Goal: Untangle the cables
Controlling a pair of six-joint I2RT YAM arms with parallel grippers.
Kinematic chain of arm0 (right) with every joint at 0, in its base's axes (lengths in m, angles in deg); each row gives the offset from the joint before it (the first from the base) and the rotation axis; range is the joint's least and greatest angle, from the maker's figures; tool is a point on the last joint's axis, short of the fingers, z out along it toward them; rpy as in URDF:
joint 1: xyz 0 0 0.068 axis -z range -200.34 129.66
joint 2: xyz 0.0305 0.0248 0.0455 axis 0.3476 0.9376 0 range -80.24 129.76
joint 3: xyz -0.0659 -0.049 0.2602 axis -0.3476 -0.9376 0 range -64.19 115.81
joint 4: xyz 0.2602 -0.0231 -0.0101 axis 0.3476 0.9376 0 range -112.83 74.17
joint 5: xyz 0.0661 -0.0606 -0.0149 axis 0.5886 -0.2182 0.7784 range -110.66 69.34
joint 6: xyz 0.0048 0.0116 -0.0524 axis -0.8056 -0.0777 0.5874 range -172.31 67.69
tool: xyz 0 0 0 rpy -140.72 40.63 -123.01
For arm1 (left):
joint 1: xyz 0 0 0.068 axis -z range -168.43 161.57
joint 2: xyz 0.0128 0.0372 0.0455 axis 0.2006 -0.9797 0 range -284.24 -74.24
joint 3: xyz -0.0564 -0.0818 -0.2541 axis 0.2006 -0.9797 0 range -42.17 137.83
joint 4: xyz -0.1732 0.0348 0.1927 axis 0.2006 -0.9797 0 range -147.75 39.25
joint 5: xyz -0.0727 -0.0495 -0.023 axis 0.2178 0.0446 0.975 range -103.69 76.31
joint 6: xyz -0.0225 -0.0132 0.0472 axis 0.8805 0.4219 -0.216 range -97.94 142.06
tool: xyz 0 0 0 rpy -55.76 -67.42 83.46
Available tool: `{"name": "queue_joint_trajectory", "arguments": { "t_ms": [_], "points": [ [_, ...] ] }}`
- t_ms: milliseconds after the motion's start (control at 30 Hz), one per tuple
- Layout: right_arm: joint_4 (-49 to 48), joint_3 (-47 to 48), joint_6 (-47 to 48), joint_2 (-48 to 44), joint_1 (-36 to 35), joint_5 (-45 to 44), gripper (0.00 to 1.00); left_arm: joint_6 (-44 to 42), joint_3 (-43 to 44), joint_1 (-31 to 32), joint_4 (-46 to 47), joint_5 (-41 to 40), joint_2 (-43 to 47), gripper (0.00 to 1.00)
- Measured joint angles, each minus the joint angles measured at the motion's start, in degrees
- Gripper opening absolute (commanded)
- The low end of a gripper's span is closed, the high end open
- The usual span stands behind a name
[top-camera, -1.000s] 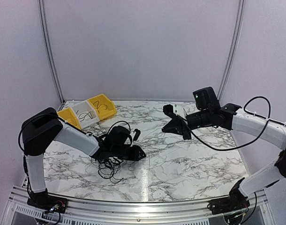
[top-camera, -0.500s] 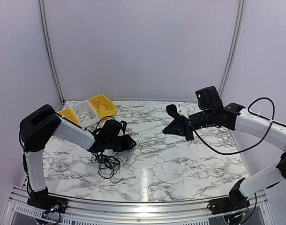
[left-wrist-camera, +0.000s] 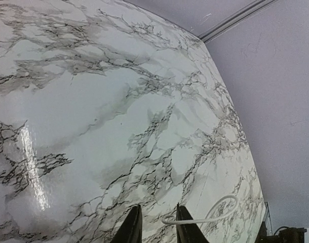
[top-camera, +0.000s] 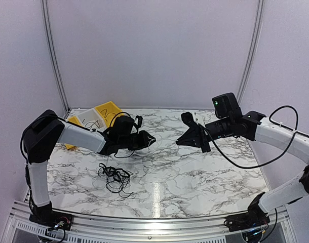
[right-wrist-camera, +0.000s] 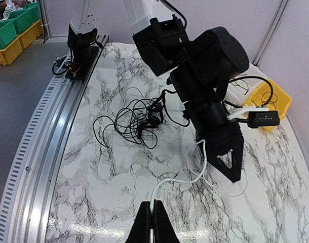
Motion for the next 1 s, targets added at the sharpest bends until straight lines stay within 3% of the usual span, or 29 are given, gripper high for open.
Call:
{"name": "queue_joint_trajectory", "arguments": {
  "t_ms": [233, 500, 700, 867, 1000],
  "points": [
    [-0.11, 0.79, -2.6, 0.0, -1.29, 1.64, 0.0, 3.54, 4.04, 0.13, 3.74, -1.25, -4.28, 0.22],
    [4.42, 1.66, -0.94, -5.38, -7.34, -0.33, 0.0, 6.01, 7.21, -0.7, 6.19, -9.33, -6.08, 0.2],
    [10.45, 2.21, 1.97, -11.69, -6.56, -1.66, 0.0, 7.28, 7.19, -8.04, 9.25, -13.14, -5.95, 0.12],
    [11.06, 0.59, 2.19, -14.86, -0.72, -4.52, 0.0, 5.4, 7.19, -14.1, 10.25, -11.21, -3.28, 0.15],
    [10.93, 0.02, 2.23, -15.34, 0.92, -4.33, 0.0, 2.47, 6.21, -16.59, 10.25, -10.12, 1.01, 0.26]
  ]
}}
